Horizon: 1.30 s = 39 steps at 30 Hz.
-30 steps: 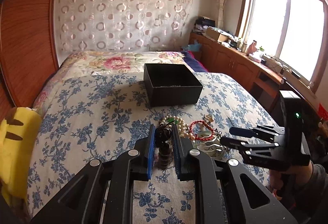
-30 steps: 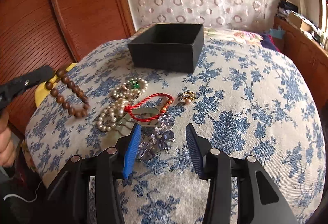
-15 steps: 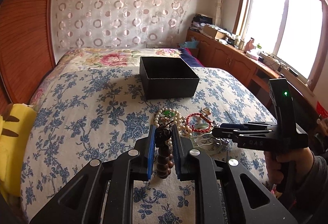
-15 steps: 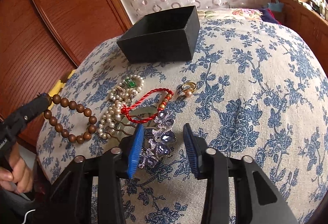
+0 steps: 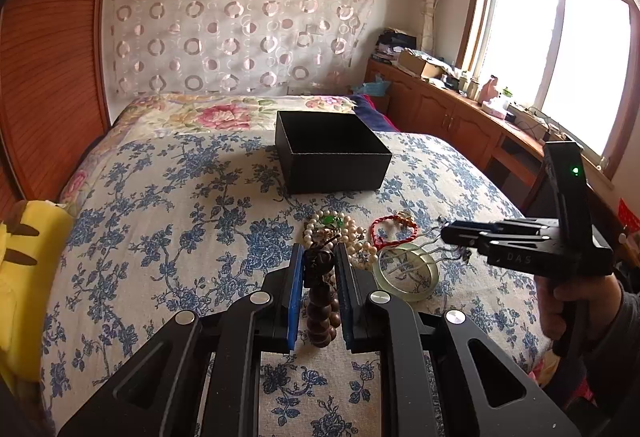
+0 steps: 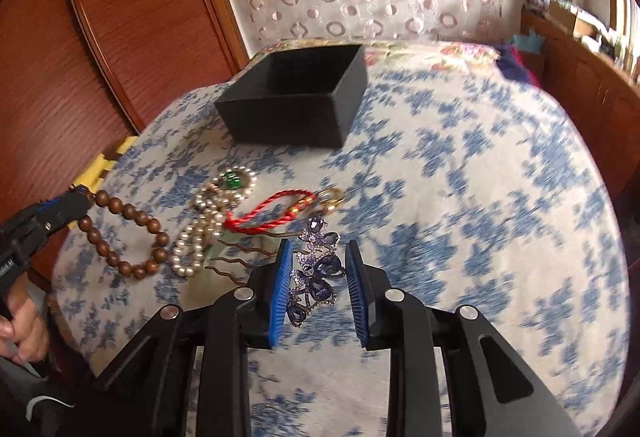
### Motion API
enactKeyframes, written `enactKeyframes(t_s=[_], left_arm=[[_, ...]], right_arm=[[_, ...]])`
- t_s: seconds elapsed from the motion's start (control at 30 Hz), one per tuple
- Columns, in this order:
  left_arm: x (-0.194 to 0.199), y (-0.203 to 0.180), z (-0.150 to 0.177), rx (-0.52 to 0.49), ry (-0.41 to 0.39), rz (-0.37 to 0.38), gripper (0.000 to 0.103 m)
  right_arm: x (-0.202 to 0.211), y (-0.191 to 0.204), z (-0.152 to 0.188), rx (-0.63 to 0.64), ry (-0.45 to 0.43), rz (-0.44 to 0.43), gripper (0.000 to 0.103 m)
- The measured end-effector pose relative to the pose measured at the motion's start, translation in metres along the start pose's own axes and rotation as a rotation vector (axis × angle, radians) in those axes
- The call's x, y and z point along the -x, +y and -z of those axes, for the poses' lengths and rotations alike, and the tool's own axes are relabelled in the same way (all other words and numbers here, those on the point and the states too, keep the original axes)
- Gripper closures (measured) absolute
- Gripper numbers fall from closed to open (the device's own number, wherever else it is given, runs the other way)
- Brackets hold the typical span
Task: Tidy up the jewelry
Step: 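Grasp the purple flower hairpin with the right tool and lift it, then carry the hairpin into the box and open the right tool while the left tool carries the bracelet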
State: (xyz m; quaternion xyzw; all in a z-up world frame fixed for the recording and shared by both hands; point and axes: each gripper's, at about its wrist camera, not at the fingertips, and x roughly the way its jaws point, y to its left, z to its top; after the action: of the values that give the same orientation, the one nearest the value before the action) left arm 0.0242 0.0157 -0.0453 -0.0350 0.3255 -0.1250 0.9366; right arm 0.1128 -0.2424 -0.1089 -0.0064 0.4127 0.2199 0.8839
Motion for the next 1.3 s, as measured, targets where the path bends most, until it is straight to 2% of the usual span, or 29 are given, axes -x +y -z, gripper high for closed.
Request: enactKeyframes(t_s=[0.2,0.63,0.8,0.93,1.3], left_arm=[[0.001,0.000,-0.002,0.000,-0.004,-0.001,0.088],[0.005,-0.009,-0.029,-0.054,-0.057,-0.002,0.089],[0.003,-0.012,-0.050,-0.086,-0.089,-0.009,0.089],[0.003,-0.012,-0.064,-0.098,-0.118,-0.019,0.089],[-0.011,-0.009,-0.101,-0.123,-0.148,-0.056,0.089]], right_arm=[[0.008,-0.015,0.002,0.033,-0.002,0.076,0.074],[0.031,-0.034,-0.007,0.047,-0.053,0.135,0.074],[0.039,-0.034,-0.025,0.068,-0.093,0.142,0.074],[0.038,-0.029,-0.048,0.086,-0.143,0.088,0.074],[-0.003,-0.007,-0.114,0.132,-0.203,0.084,0.074]])
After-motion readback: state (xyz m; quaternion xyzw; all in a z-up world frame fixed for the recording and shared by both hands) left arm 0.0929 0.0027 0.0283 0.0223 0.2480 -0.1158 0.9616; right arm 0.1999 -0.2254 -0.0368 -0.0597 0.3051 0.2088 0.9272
